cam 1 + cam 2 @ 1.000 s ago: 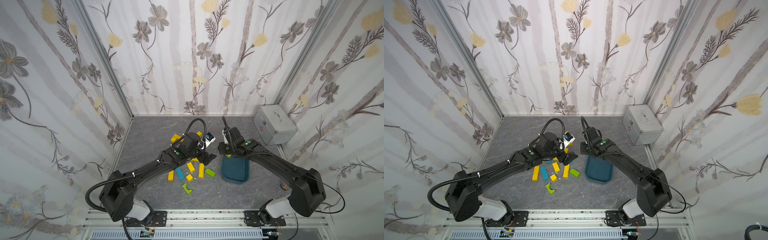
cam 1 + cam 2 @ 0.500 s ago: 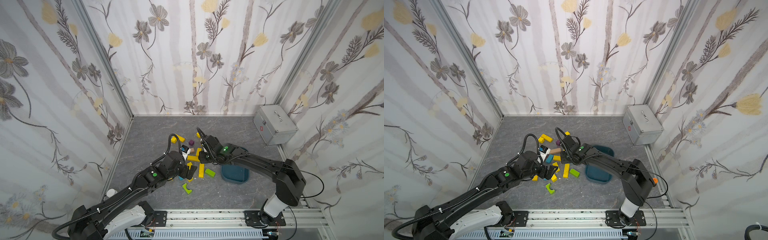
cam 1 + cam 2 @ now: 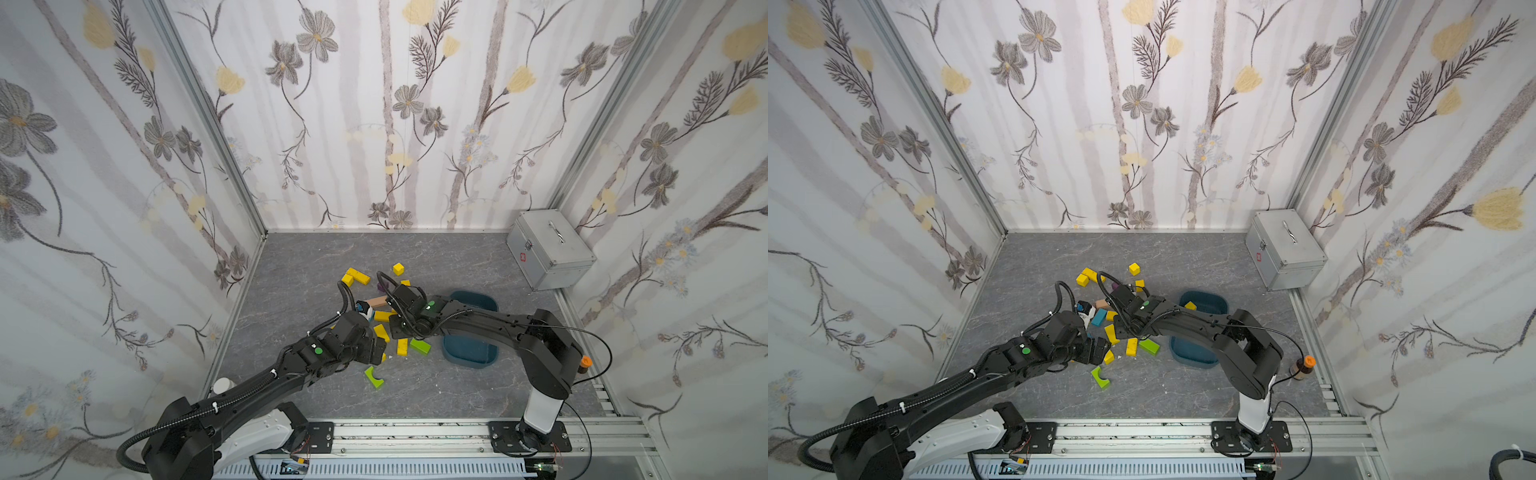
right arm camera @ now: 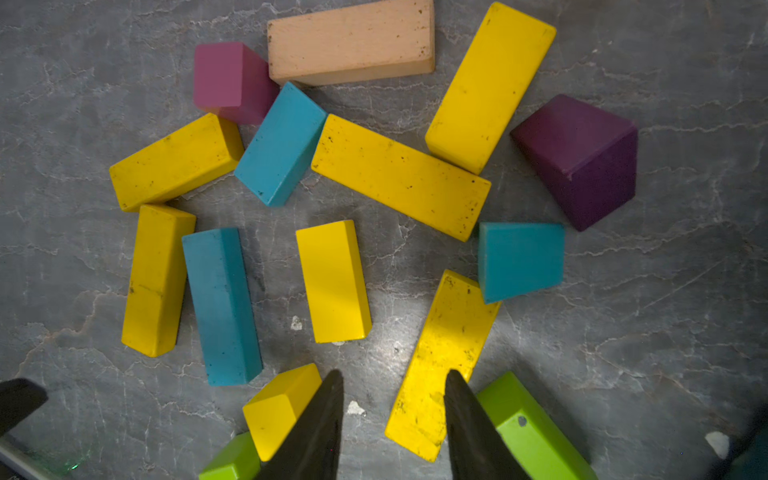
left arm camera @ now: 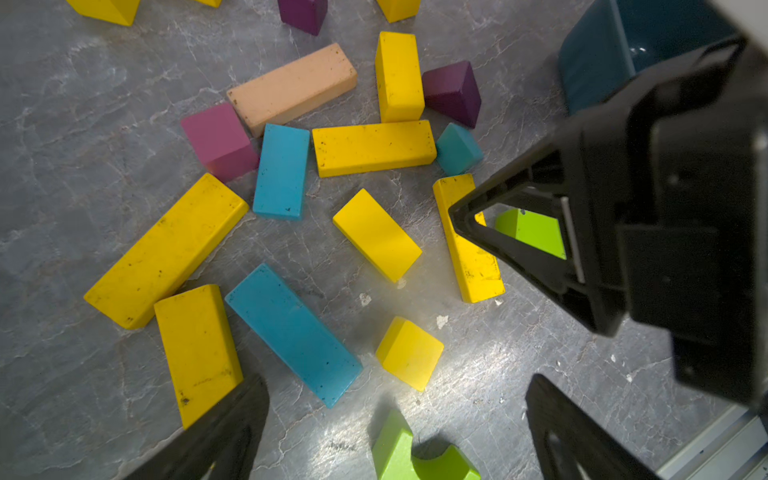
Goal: Pick out the yellow building blocks
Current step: Pick up the building block from the center of the board.
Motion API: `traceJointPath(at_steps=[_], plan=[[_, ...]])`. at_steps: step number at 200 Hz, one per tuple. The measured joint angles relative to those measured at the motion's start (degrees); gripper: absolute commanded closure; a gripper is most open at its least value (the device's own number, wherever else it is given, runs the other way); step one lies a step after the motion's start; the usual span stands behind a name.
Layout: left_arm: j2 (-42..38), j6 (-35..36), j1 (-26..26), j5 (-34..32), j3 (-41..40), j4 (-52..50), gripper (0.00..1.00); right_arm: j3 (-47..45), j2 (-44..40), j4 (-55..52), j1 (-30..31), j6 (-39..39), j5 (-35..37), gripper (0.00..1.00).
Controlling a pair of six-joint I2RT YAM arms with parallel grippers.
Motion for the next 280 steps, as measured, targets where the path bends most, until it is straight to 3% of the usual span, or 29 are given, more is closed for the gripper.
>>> traceJointPath(at_steps=[124,280], plan=[[2.10,-1.88,0.00,0.66,-0.48,1.44,0.03,0.22,4.52,-1.77,0.68,2.05,1.29,0.48],[1.92,-1.11,0.15,0.11,-1.53,3.93,0.03,1.18,7.78,-2.38,0.72,2.01,1.09,0.62]])
